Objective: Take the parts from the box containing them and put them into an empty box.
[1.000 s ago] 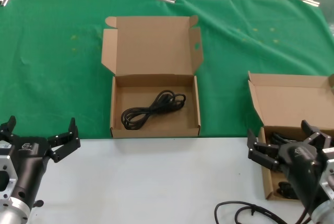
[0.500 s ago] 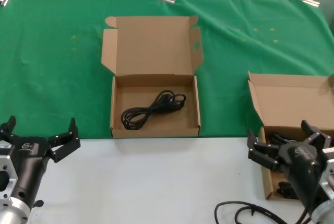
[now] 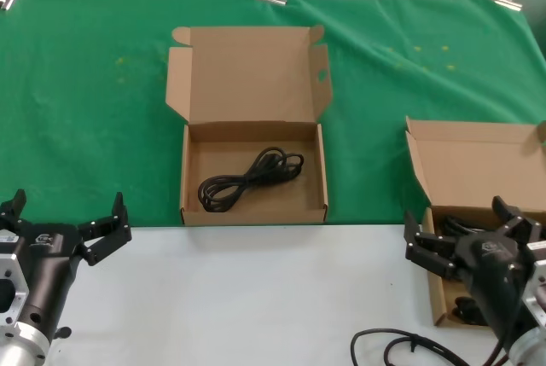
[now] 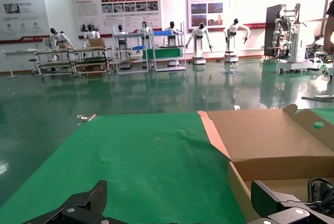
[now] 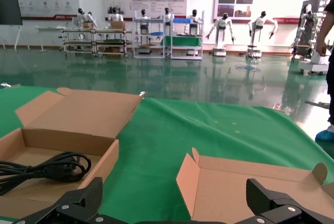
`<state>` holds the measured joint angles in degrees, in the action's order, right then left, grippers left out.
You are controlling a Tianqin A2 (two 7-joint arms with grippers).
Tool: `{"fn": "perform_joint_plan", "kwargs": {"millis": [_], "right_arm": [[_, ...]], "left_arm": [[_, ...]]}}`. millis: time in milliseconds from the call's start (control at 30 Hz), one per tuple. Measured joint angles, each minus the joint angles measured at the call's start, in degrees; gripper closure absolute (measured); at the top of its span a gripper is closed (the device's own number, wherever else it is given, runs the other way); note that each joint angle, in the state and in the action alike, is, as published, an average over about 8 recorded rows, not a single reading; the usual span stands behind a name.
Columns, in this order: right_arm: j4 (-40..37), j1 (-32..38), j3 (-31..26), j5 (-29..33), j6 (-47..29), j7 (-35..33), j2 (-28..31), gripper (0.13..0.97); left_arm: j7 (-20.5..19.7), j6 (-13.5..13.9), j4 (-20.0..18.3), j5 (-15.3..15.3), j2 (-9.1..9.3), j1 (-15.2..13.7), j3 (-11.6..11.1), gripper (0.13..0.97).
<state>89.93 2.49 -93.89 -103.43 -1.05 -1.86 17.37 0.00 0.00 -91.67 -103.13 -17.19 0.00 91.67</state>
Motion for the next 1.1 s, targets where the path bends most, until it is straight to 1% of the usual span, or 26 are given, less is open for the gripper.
{"fn": "perform_joint_plan", "kwargs": {"millis": [1100], "right_arm": [[0.0,0.0,0.0,0.0,0.0,0.0,0.0,0.129]], "left_arm": [[0.0,0.0,0.0,0.0,0.0,0.0,0.0,0.132]]}}
